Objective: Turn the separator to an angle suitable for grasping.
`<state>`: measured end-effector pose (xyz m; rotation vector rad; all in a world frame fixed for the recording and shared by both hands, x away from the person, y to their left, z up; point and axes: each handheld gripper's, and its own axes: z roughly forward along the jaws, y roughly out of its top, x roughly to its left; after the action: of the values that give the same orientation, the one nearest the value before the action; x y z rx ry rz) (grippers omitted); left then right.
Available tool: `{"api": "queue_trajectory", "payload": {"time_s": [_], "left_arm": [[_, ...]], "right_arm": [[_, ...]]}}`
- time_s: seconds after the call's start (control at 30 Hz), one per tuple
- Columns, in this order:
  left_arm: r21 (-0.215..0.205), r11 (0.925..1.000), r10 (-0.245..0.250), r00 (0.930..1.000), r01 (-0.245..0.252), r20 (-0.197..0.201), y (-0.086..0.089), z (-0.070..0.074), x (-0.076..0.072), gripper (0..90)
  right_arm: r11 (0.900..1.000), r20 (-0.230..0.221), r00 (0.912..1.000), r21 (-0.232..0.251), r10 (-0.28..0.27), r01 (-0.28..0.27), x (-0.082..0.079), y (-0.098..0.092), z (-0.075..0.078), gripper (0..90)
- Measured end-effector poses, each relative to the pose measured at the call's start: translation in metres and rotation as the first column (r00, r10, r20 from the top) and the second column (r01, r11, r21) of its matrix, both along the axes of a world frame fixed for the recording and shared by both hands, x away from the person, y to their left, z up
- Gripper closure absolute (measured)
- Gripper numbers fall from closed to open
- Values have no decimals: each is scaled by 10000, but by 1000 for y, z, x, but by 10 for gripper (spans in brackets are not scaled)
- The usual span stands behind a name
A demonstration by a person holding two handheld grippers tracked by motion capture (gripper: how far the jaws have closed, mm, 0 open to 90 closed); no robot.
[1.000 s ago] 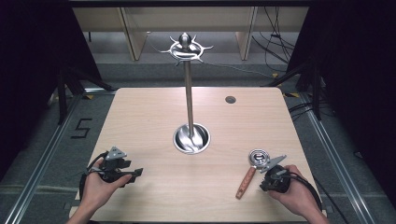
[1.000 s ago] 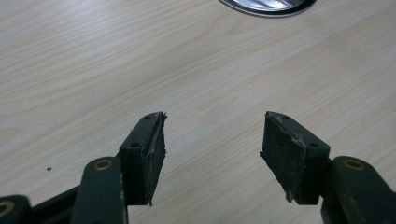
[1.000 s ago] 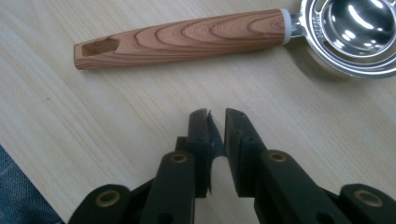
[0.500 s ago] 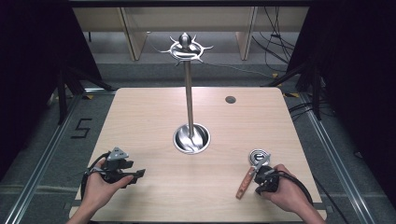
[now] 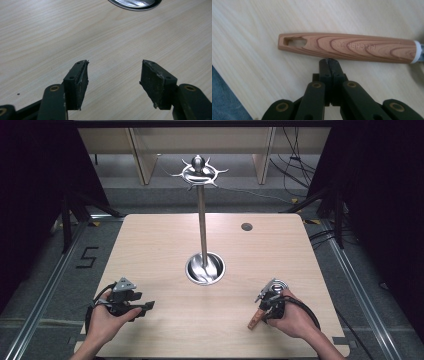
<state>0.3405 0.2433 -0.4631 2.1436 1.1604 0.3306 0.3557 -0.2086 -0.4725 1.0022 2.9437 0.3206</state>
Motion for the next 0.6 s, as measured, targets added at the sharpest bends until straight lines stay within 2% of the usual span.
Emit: {"api": "queue_trajectory", "payload": {"time_s": [0.2,0.27,0.4,0.47,0.53,0.57,0.6], "left_arm": [[-53,10000,26,10000,-26,-7,0,0,0,381],[-92,10000,13,10000,-12,38,0,0,-1,381],[89,9999,-139,9999,138,91,2,1,-1,381],[20,10000,-85,10000,85,-43,2,1,0,381],[-83,10000,47,10000,-46,27,0,0,-1,381],[-82,9999,118,9999,-118,55,0,0,-1,381],[87,9999,-69,9999,68,126,1,1,-1,381]], "right_arm": [[9998,114,9999,199,66,-68,21,19,2,900],[9998,121,9999,210,60,-63,24,20,2,900],[9996,226,9996,233,-151,146,37,26,2,900],[9993,336,9991,278,-255,245,47,28,2,900],[9991,322,9990,289,-311,302,48,28,2,900],[9992,468,9985,294,-284,271,53,28,2,900],[9987,466,9980,282,-430,417,55,29,3,900]]}}
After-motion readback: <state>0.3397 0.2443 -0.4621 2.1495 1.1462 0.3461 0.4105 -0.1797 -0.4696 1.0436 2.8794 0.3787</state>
